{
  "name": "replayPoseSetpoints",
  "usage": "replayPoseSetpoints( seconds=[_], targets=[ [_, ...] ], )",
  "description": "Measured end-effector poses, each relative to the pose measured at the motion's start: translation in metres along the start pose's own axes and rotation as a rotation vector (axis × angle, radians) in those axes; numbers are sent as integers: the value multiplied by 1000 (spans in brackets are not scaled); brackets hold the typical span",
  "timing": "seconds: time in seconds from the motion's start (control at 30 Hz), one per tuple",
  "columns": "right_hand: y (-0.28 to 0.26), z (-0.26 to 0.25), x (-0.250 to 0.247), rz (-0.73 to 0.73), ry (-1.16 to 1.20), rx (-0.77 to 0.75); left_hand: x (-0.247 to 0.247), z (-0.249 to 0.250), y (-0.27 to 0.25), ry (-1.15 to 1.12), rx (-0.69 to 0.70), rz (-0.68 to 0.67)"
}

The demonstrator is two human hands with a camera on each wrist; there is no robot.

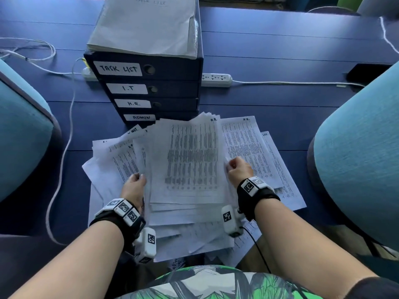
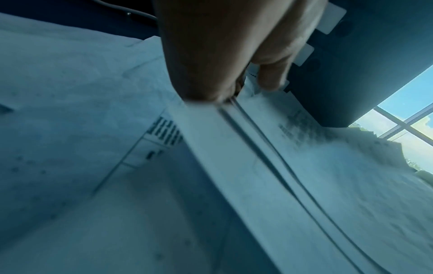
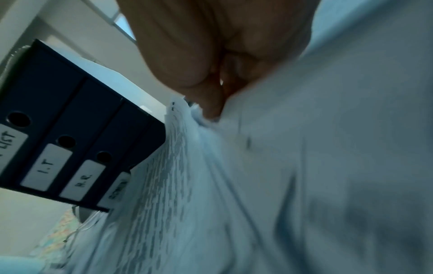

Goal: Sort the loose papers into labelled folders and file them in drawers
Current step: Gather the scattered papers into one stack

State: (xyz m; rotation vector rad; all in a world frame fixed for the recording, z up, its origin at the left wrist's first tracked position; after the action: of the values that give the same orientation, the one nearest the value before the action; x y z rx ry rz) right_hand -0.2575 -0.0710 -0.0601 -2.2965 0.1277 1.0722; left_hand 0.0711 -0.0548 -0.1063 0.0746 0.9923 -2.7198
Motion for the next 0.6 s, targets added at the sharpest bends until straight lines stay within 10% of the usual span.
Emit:
replayPoseSetpoints(
  seconds=[0.13, 0.3, 0.5, 0.6],
  targets=[
    [-9, -10, 27, -231, 75, -49, 5, 6, -3, 119, 50, -38],
    [2, -8, 13, -80, -60, -79, 5, 22, -12, 163, 215, -56],
    [-7, -45, -16, -242, 591, -240, 5, 78, -43, -22, 372, -118],
    [-29, -86, -53, -45, 852, -425, 11, 121, -64, -101, 464, -148]
  ],
)
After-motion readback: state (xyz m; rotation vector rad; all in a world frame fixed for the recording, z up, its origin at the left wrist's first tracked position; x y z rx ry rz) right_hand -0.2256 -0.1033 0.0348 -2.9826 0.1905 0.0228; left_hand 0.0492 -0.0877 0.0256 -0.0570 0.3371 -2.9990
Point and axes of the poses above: each hand's wrist, its own y-axis towards the middle knuckle, its own x-axis out of the palm, z = x × y, the point moved 5 cm from there along y, towards the middle knuckle, and after that the axes turned 3 degrees about -z, right-handed, at the moved point
